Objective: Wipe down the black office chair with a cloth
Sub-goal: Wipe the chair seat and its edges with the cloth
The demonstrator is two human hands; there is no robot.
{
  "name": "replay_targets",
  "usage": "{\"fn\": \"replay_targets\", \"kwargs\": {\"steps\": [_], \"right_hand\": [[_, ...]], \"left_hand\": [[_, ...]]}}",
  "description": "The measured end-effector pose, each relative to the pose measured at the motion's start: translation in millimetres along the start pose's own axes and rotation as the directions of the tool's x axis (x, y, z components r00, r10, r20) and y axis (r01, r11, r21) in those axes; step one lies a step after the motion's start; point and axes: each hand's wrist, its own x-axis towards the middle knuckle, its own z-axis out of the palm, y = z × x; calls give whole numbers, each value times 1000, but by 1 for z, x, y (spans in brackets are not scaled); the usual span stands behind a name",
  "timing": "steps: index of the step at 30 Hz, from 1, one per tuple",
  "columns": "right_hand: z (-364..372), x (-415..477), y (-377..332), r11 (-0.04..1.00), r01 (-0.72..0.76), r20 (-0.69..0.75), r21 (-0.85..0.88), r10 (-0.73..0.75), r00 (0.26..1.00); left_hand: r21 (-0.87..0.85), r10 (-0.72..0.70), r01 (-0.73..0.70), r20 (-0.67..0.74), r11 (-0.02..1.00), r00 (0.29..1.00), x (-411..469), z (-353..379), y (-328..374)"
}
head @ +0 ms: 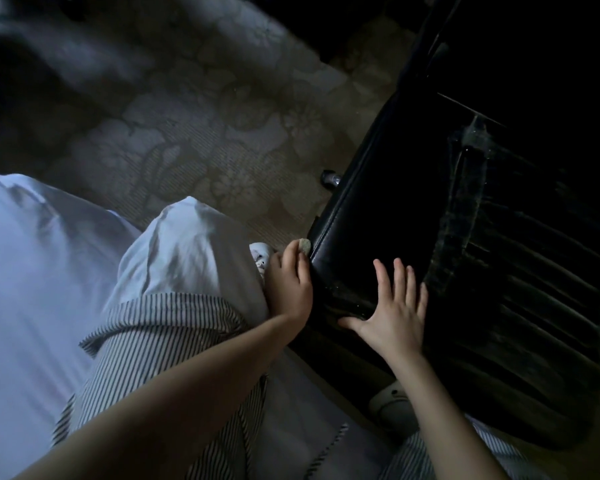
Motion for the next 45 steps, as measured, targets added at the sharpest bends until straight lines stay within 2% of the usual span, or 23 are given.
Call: {"fn": "replay_targets", "kwargs": {"steps": [2, 4, 8, 17, 21, 23, 25, 28, 32, 36, 40, 43, 45], "right_hand": [[-3, 3, -4, 1000, 0, 51, -21, 1, 999], [-4, 6, -8, 1000, -16, 39, -16, 17, 999], [-2, 17, -21, 998, -61, -4, -7, 61, 998], [-20, 66, -59, 989, -146, 91, 7, 144, 985], [-40, 80, -41, 988, -73, 64, 138, 65, 996], [-43, 72, -24, 996, -27, 42, 89, 24, 999], [-41, 63, -11, 1000, -8, 94, -3, 8, 996], [-33, 61, -5, 999, -30, 177, -29, 34, 984], [-29, 67, -11, 995, -84, 155, 55, 74, 985], [-28, 67, -9, 996, -76, 145, 56, 67, 987], [-24, 66, -6, 995, -45, 115, 86, 35, 993], [-22, 66, -3, 992, -41, 82, 119, 31, 996], [-21, 66, -3, 993, -33, 76, 115, 24, 997]], "left_hand": [[-40, 1, 0, 25, 999, 1000, 4, -2, -2], [-47, 12, -11, 15, 999, 1000, 8, -4, 0], [20, 32, -31, -84, 999, 996, 10, -3, 3], [77, 133, -123, -142, 989, 981, 69, 6, 23], [158, 191, -175, -91, 972, 977, 92, 7, 31], [171, 251, -238, -55, 956, 967, 91, 10, 32], [167, 317, -308, -26, 937, 948, 84, 15, 32], [207, 383, -377, 11, 903, 924, 74, 22, 31], [259, 438, -442, 77, 859, 896, 45, 24, 28], [222, 493, -531, 207, 818, 845, 4, 25, 23], [83, 419, -460, 292, 884, 859, 2, 14, 32], [24, 346, -354, 157, 935, 925, 30, 8, 48], [70, 281, -287, 80, 955, 956, 66, 6, 60]]}}
